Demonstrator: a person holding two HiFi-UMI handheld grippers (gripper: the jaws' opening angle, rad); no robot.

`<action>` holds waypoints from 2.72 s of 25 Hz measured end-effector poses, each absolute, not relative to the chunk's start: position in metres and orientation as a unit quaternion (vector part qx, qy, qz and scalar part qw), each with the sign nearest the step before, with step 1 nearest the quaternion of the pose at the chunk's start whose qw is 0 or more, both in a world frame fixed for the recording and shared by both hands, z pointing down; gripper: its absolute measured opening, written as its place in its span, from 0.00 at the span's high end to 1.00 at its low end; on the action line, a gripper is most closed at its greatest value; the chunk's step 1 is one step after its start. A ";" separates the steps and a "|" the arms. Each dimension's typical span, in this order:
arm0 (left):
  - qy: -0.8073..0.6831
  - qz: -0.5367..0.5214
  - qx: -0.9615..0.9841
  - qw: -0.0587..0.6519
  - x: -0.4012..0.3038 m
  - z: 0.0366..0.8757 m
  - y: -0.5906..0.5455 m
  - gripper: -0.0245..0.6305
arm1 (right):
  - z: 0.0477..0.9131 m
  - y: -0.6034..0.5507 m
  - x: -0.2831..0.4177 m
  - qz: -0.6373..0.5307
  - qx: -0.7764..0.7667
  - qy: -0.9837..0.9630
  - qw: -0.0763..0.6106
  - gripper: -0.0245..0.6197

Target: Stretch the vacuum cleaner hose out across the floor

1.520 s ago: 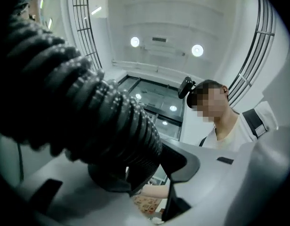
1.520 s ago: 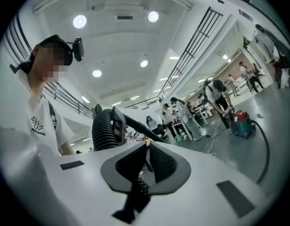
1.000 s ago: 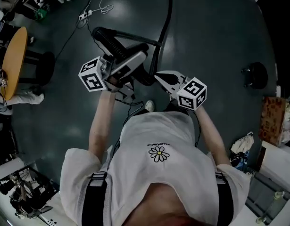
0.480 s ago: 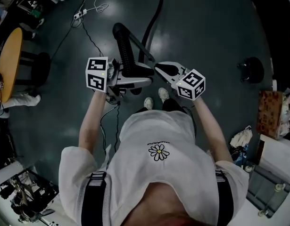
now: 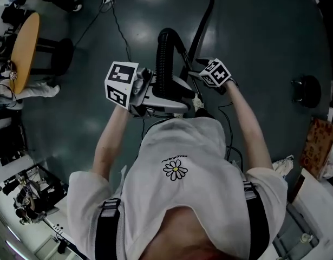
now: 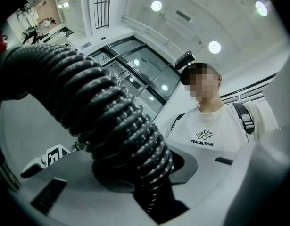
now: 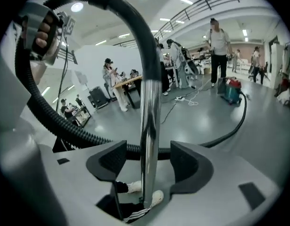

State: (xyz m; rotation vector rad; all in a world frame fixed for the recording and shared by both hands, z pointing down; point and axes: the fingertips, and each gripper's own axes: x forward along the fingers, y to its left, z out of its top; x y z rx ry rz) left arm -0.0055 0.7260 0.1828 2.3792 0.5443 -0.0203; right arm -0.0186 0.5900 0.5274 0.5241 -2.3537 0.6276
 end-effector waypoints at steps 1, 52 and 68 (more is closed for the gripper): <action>0.211 -0.010 0.917 0.338 -0.002 0.177 0.725 0.76 | 0.541 0.594 -0.016 0.253 0.191 -0.891 0.325 0.54; -0.309 0.305 0.892 0.127 -0.179 0.165 0.668 0.66 | 0.163 0.265 0.189 -0.093 0.658 -0.735 0.136 0.63; 0.045 -0.260 0.948 0.180 -0.070 -0.022 0.652 0.60 | -0.172 0.482 -0.051 -0.696 0.395 -0.550 0.238 0.63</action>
